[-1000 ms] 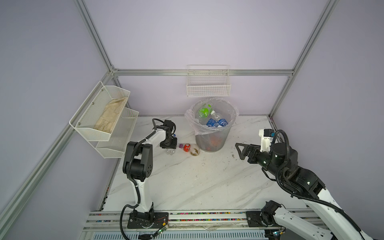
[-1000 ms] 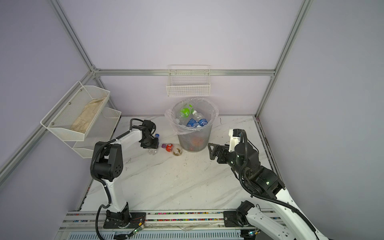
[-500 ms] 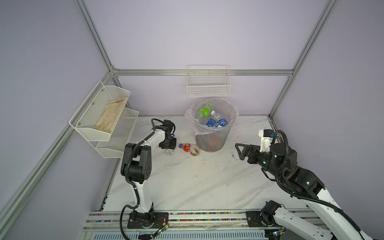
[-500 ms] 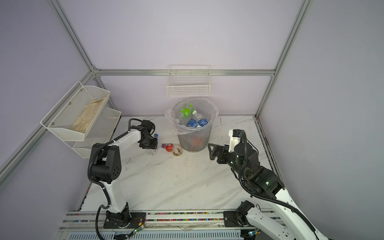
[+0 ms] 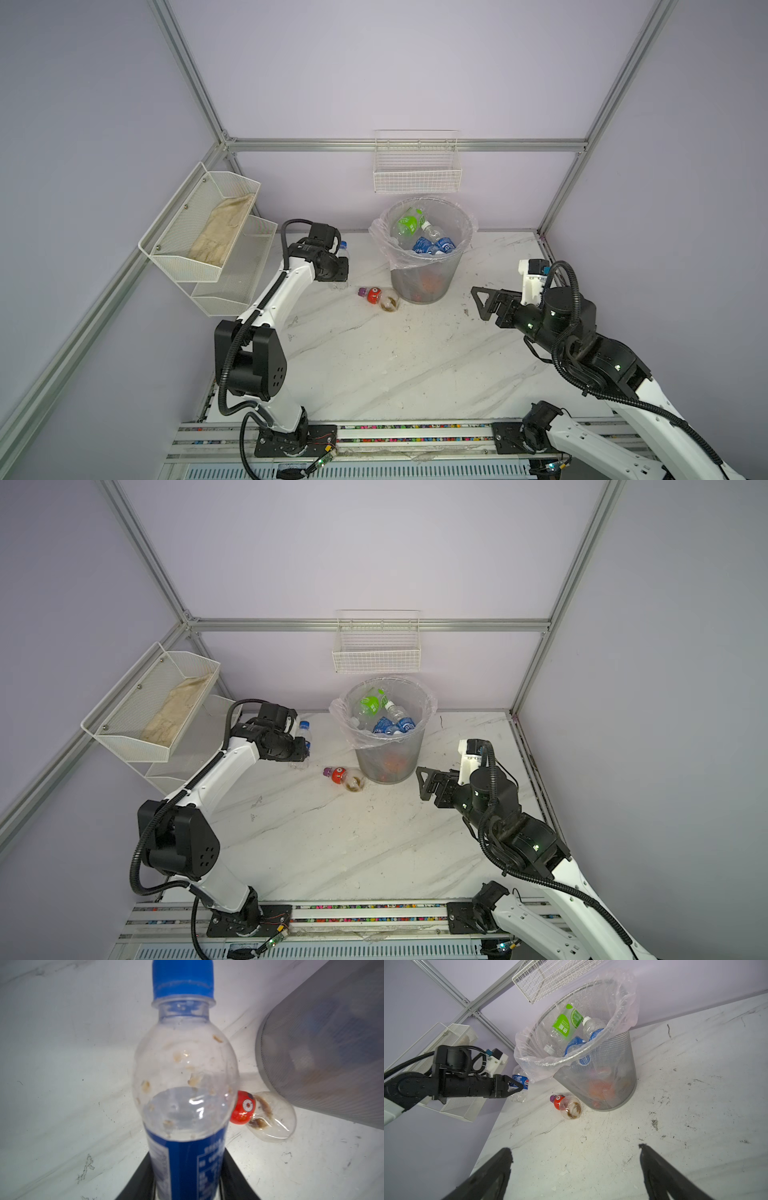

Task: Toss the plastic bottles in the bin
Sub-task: 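Lift the blue-labelled bottle upright and high with the left gripper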

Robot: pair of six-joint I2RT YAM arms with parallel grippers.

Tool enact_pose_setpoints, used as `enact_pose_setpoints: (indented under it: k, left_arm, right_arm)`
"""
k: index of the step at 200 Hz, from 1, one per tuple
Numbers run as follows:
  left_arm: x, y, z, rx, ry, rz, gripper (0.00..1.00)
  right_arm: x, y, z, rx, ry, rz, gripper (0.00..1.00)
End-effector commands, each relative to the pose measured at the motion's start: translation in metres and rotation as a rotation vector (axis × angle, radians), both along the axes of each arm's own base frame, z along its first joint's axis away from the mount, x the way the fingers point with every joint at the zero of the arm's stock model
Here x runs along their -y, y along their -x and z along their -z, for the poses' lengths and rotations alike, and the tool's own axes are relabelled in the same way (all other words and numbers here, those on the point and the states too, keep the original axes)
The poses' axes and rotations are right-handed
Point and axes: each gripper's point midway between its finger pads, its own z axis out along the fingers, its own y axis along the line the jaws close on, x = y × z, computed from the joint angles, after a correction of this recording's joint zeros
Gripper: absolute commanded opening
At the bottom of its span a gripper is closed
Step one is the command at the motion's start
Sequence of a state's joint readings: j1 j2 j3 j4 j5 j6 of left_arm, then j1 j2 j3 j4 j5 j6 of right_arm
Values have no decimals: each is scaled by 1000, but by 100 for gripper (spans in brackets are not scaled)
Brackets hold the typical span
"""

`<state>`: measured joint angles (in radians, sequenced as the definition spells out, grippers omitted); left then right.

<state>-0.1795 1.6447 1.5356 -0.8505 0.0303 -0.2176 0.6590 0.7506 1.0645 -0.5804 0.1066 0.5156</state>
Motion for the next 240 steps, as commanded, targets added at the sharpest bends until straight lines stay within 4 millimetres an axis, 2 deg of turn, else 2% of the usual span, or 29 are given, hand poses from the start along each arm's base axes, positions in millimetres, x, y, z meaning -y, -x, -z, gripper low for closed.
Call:
enact_pose_setpoints:
  k: [1,33,58,61,67,95,116,170,205,240]
  left_arm:
    - [14,-7,-127,302,128,20,33]
    - [17,11,-218,511,198,35,33]
    - [21,32,-273,652,272,59,33]
    - [20,45,-291,700,288,69,33]
    - [21,55,-307,751,310,82,33]
    - [17,93,-365,981,378,108,34]
    - [15,113,-388,1066,410,125,34]
    - [17,141,-419,1155,496,159,34]
    - [19,153,-432,1188,531,187,34]
    - [19,157,-435,1198,543,190,34]
  right_arm:
    - [3,3,-4,1,-13,4,97]
    - [3,3,-4,1,-14,4,97]
    - [3,3,-4,2,-16,4,97]
    - [3,3,-4,1,-14,5,97]
    - [3,4,-4,2,-15,5,97]
    - [3,3,-3,-1,-16,1,97]
    - [3,4,-3,-4,-20,2,97]
    - [7,8,-3,-3,-27,10,97]
    - [7,8,-2,-8,-30,11,97]
    - [7,8,-1,-9,-29,11,98]
